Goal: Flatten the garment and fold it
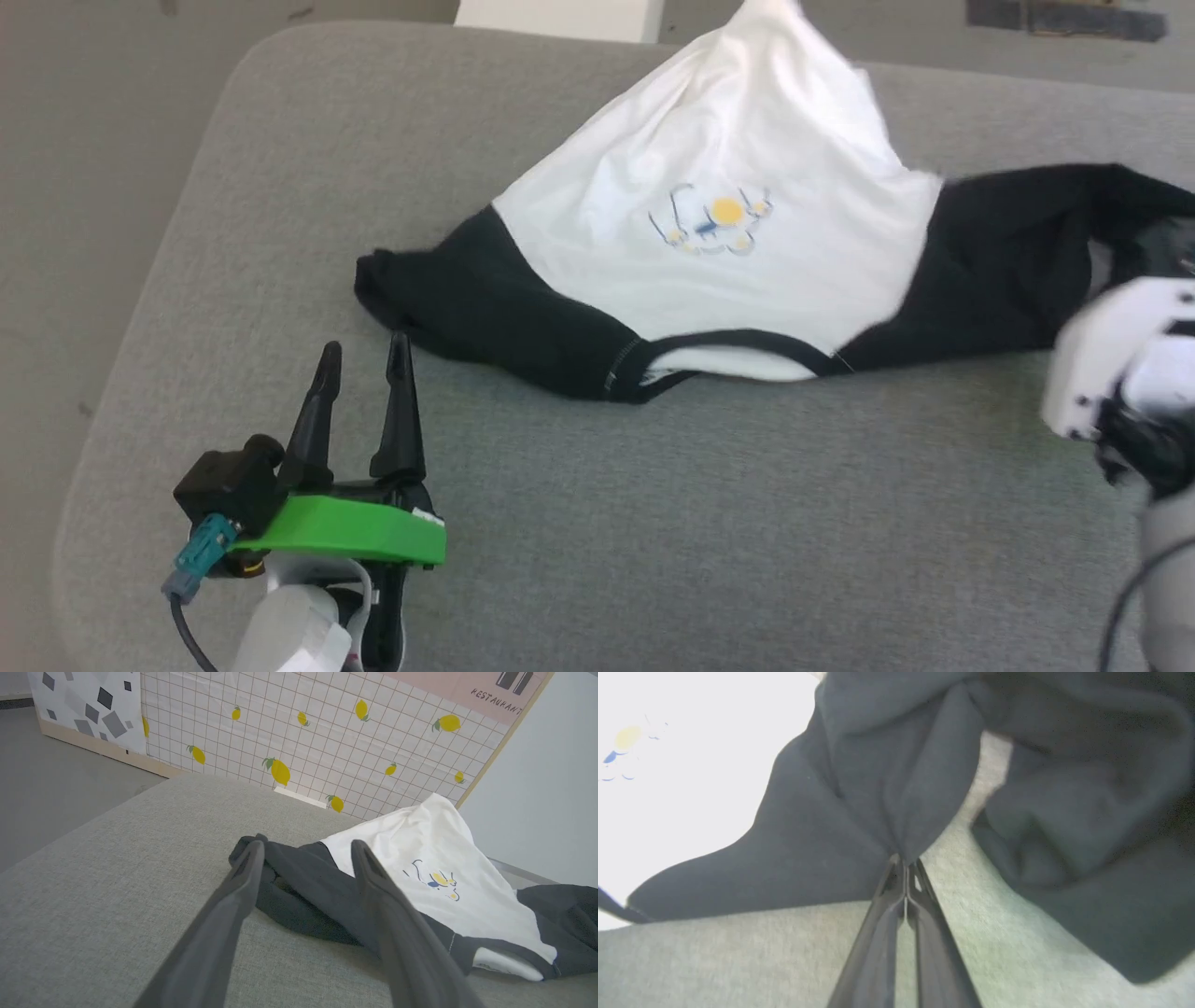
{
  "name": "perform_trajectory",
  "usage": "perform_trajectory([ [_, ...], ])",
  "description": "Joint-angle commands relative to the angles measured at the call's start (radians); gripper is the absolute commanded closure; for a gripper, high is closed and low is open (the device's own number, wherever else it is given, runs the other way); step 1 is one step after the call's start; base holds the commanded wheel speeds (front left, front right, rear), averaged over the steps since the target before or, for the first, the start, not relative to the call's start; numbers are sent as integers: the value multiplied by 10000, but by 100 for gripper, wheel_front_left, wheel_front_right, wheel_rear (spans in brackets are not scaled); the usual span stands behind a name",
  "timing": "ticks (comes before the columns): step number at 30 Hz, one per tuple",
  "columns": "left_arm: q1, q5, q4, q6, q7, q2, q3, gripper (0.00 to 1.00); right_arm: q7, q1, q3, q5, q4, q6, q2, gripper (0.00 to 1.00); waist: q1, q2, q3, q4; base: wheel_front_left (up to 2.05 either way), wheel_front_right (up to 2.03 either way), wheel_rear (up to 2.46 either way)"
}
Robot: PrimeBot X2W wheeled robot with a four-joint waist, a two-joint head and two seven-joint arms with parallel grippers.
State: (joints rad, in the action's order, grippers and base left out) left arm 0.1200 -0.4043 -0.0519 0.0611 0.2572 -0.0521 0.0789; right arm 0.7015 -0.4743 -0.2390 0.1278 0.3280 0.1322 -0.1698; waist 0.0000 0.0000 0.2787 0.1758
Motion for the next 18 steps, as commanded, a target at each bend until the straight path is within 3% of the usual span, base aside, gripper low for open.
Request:
perform_trajectory([
  [1, -109, 69, -13, 60, 46, 18, -20, 0, 305, 417, -213, 384, -511, -15, -172, 100, 0, 0, -367, -373, 0, 0, 0],
  [6, -222, 111, -38, 79, 46, 18, -22, 0, 1827, 1933, -1463, 1101, -2498, -15, -379, 100, 0, 0, -580, -577, 0, 0, 0],
  [10, -270, 133, -91, 110, 46, 18, -3, 0, 2589, 2837, -2376, 884, -2998, -15, -149, 100, 0, 0, -684, -630, 0, 0, 0],
  [12, -306, 145, -101, 119, 46, 18, -3, 0, 2377, 2991, -2681, 687, -3099, -15, 75, 100, 0, 0, -709, -657, 0, 0, 0],
  [13, -332, 154, -113, 126, 46, 18, -17, 0, 2101, 2984, -2793, 599, -3131, -15, 225, 57, 0, 0, -738, -682, 0, 0, 0],
  [14, -359, 163, -132, 134, 46, 18, -25, 0, 1904, 2994, -2794, 524, -3140, -15, 291, 0, 0, 0, -763, -701, 0, 0, 0],
  [18, -479, 194, -222, 168, 46, 18, -52, 0, 823, 2789, -2933, 608, -3219, -15, 619, 0, 0, 0, -937, -807, 0, 0, 0],
])
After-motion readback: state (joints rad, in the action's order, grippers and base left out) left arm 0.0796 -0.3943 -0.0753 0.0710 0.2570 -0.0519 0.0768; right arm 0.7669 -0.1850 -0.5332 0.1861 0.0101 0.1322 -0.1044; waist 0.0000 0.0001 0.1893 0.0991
